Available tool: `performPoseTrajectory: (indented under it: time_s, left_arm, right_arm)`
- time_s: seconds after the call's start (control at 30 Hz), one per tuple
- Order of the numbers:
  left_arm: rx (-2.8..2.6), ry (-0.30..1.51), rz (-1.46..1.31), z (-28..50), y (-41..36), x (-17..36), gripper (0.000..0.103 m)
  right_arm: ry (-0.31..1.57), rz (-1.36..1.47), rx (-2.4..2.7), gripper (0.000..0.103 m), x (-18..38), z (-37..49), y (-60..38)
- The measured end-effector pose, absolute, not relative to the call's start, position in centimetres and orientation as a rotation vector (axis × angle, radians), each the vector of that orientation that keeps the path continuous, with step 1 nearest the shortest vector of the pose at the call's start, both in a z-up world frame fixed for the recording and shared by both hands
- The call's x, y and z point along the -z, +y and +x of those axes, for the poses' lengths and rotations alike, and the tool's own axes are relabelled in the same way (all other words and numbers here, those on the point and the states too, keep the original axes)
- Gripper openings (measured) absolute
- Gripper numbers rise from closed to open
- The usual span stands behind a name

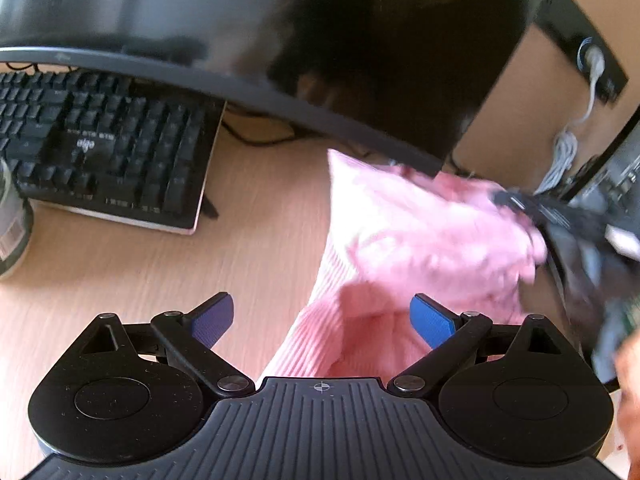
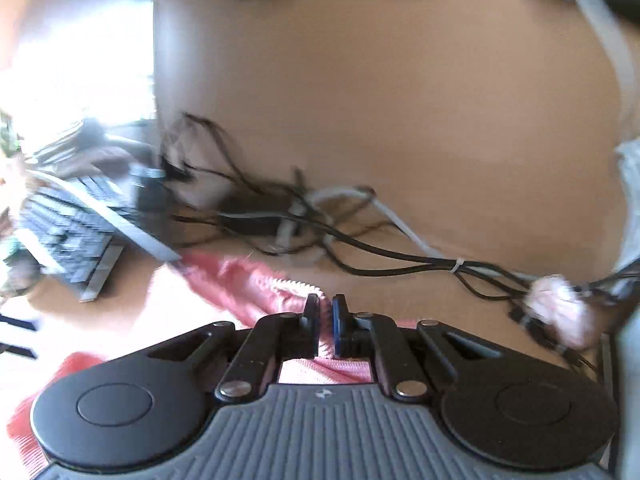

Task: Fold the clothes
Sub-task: 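Grasp the dress edge with the right gripper while the left gripper pinches the body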

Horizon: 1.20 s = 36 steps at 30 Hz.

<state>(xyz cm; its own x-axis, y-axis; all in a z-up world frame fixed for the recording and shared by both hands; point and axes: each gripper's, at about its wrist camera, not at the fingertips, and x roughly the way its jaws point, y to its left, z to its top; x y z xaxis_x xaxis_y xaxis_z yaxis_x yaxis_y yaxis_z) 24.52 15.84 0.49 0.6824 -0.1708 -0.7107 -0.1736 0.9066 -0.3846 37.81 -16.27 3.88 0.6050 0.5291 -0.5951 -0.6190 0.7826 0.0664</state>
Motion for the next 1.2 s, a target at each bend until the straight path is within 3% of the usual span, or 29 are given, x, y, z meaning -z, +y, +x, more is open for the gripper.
performPoseTrajectory:
  time_s: [0.1,0.27,0.6,0.7,0.77,0.87,1.2]
  left_arm:
    - [0.043,0.792,-0.492,25.1,16.6,-1.3,0.098]
    - [0.097,0.767,-0.49,26.4,16.9,-2.3,0.099]
    - [0.26,0.844,-0.439,27.4,13.6,-1.7,0.099]
    - [0.264,0.898,-0.286,27.2,11.6,-1.0,0.099]
    - [0.245,0.924,-0.175,26.3,11.2,-0.3,0.099]
    - [0.229,0.951,-0.109,25.1,11.7,0.5,0.099]
    - [0.428,1.086,-0.426,24.4,10.2,3.5,0.095]
  right_arm:
    - [0.662,-0.139,-0.684,0.006,-4.7,31.8,-18.6]
    - [0.799,-0.171,-0.668,0.006,-1.2,24.6,-19.4]
    - [0.898,-0.166,-0.587,0.007,0.1,20.3,-21.9]
    - [0.905,-0.114,-0.632,0.029,-2.0,19.0,-24.0]
    - [0.891,-0.059,-0.634,0.053,-3.7,18.4,-26.3]
    - [0.862,0.036,-0.575,0.064,-5.8,18.3,-29.7]
    - [1.004,0.326,-0.457,0.066,1.6,24.3,-30.1]
